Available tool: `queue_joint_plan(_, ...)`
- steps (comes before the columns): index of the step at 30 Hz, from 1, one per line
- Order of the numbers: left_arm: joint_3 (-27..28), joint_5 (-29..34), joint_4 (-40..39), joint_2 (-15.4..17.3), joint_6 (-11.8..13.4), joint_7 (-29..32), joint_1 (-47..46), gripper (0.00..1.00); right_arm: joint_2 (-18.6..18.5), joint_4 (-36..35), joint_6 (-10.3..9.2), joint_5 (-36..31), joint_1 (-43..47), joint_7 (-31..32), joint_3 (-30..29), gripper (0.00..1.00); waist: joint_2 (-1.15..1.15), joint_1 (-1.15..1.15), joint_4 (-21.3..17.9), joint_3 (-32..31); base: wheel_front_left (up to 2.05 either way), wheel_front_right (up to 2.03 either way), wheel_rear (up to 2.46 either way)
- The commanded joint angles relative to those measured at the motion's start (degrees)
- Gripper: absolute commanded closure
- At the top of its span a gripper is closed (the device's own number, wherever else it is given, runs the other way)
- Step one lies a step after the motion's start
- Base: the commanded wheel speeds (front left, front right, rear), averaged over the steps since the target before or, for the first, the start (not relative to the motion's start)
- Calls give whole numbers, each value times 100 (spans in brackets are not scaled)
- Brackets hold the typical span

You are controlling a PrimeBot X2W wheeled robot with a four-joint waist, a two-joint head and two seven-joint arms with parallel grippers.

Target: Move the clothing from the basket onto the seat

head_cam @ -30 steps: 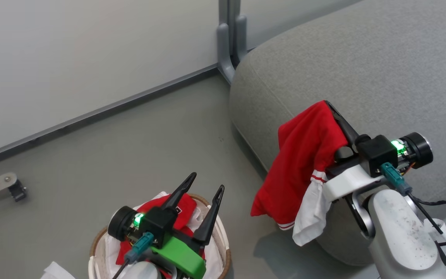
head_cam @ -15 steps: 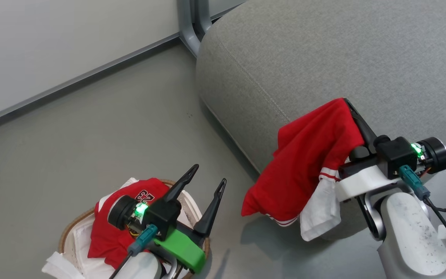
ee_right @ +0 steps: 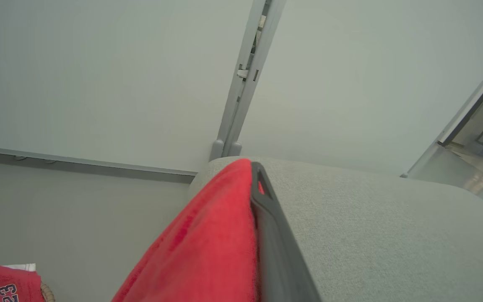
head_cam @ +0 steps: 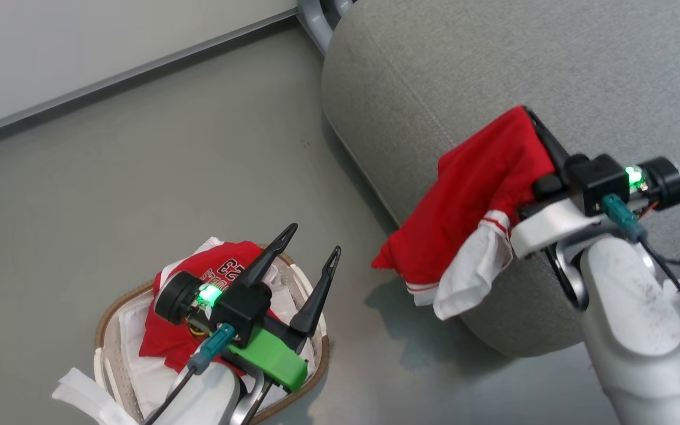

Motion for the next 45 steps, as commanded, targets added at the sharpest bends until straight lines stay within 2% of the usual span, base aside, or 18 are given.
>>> queue_joint_plan(1, 19, 56, -45, 70, -21, -4, -152, 0, -212, 210, -8, -8, -533, -29, 107, 100, -1, 0, 247, 275, 0, 0, 0)
queue_joint_plan(5, 41, 115, -161, 50, -24, -5, -274, 0, -569, 607, -8, 98, -1502, 80, 154, 100, -1, 0, 488, 524, 0, 0, 0)
queue_joint_plan(11, -47, 220, -292, 41, -36, -4, -485, 0, -1305, 1095, -8, 298, -2979, 502, -12, 100, -1, 0, 969, 959, 0, 0, 0)
queue_joint_plan(13, -83, 262, -313, 38, -39, -4, -557, 0, -1604, 1233, -8, 338, -3392, 674, -111, 100, -1, 0, 1166, 1096, 0, 0, 0)
queue_joint_plan(17, -187, 295, -378, -39, -37, -5, -760, 0, -2486, 1396, -8, 235, -4144, 1072, -363, 100, -1, 0, 1648, 1433, 0, 0, 0)
queue_joint_plan(23, -240, 367, -486, -109, -40, -4, -965, 0, -3266, 1698, -8, 106, -4563, 1358, -465, 100, -1, 0, 2011, 1926, 0, 0, 0)
queue_joint_plan(27, -242, 396, -520, -154, -43, -4, -1088, 0, -3306, 2061, -8, 107, -4302, 1361, -620, 100, -1, 0, 2127, 2182, 0, 0, 0)
queue_joint_plan(35, -256, 481, -428, -136, -46, -4, -1220, 0, -2705, 2951, -9, -57, -3620, 1043, -901, 100, -1, 0, 2141, 2457, 0, 0, 0)
queue_joint_plan(42, -206, 452, -347, -117, -47, -4, -1250, 0, -2478, 3387, -8, -382, -3412, 773, -1200, 100, -1, 0, 2127, 2443, 0, 0, 0)
queue_joint_plan(44, -199, 455, -326, -121, -46, -5, -1235, 0, -2424, 3450, -8, -446, -3348, 696, -1272, 96, -1, 0, 2103, 2425, 0, 0, 0)
queue_joint_plan(45, -201, 453, -320, -127, -46, -5, -1226, 0, -2408, 3478, -8, -475, -3320, 654, -1314, 91, -1, 0, 2091, 2413, 0, 0, 0)
